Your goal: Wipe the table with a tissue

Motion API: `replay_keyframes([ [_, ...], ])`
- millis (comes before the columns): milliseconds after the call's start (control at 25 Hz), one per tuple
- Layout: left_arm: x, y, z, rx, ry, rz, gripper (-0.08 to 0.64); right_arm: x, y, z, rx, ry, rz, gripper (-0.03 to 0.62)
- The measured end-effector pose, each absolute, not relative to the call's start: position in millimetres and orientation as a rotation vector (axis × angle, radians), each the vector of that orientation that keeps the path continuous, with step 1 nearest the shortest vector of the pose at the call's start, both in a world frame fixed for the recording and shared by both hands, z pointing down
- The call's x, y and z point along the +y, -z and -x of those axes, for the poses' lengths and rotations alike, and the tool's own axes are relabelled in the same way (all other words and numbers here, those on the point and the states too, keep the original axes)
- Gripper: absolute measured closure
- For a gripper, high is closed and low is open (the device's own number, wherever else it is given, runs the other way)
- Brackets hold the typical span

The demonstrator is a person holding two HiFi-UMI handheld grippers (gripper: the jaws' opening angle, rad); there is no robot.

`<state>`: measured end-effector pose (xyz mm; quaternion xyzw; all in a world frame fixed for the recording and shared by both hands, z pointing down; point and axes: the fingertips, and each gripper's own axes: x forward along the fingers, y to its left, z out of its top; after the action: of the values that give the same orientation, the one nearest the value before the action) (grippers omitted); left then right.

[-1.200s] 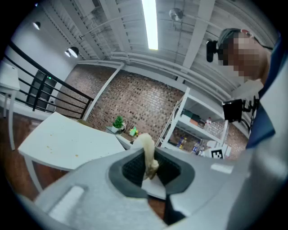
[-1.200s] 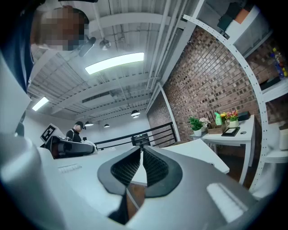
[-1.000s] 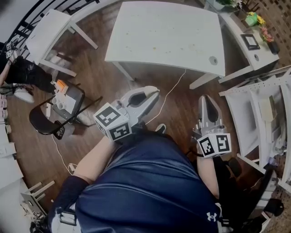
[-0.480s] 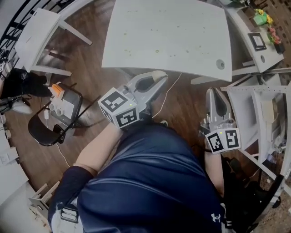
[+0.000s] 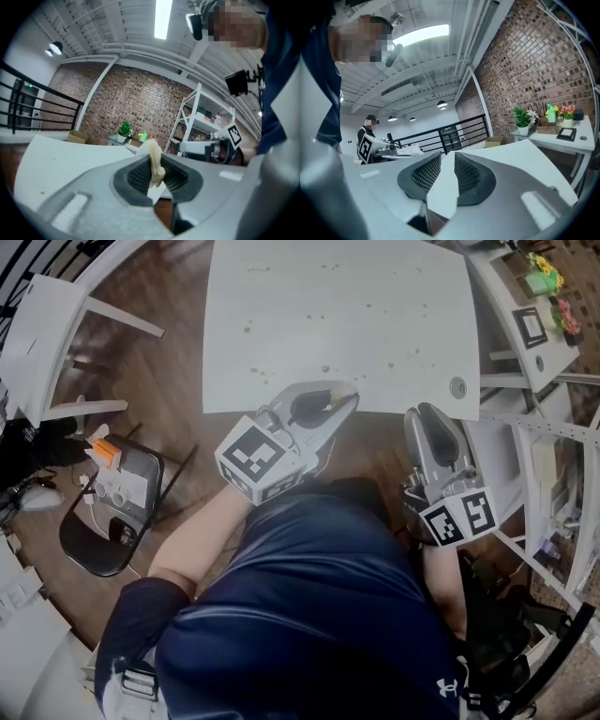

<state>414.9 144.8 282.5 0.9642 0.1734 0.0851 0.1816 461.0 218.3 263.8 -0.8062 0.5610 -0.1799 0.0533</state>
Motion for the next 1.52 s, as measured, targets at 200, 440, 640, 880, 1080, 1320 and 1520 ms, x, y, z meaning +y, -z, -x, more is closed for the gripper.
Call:
replay_keyframes([
  [200,151.4,-304.1,-430.5,0.667,-0.305,-2.846,0.528,177.0,-276.4,-464.6,1.77,0.676,2.271,0.455],
  [440,167.0,-317.5,-456.1,0.833,-0.377,-2.99,0.526,165.1,-304.9,-473.4,1.799,0.884,1.95,0.416],
  [640,192.9,-328.8,-478.6,0.988,-0.47,-3.09,0.523,177.2,-320.7,-494.1,1.739,1.005,1.721,0.371],
  [880,222.2,-344.6,-501.2,1.118,-0.512,-3.15,0.521,196.0,-343.8,-511.4,1.697,1.138,1.549,0.383],
  [1080,239.6,-358.1,-515.6,1.206,-0.543,-3.16,0.451,208.3,-362.3,-521.0,1.627,1.211,1.478,0.444],
  [1320,245.1,-372.8,-535.3,1.138,-0.585,-3.121,0.349,224.4,-379.0,-535.0,1.561,1.24,1.468,0.448],
  [1520,250.3,-385.2,-540.6,1.156,-0.643,-3.104,0.329,231.0,-391.8,-538.6,1.533,1.271,1.444,0.449],
])
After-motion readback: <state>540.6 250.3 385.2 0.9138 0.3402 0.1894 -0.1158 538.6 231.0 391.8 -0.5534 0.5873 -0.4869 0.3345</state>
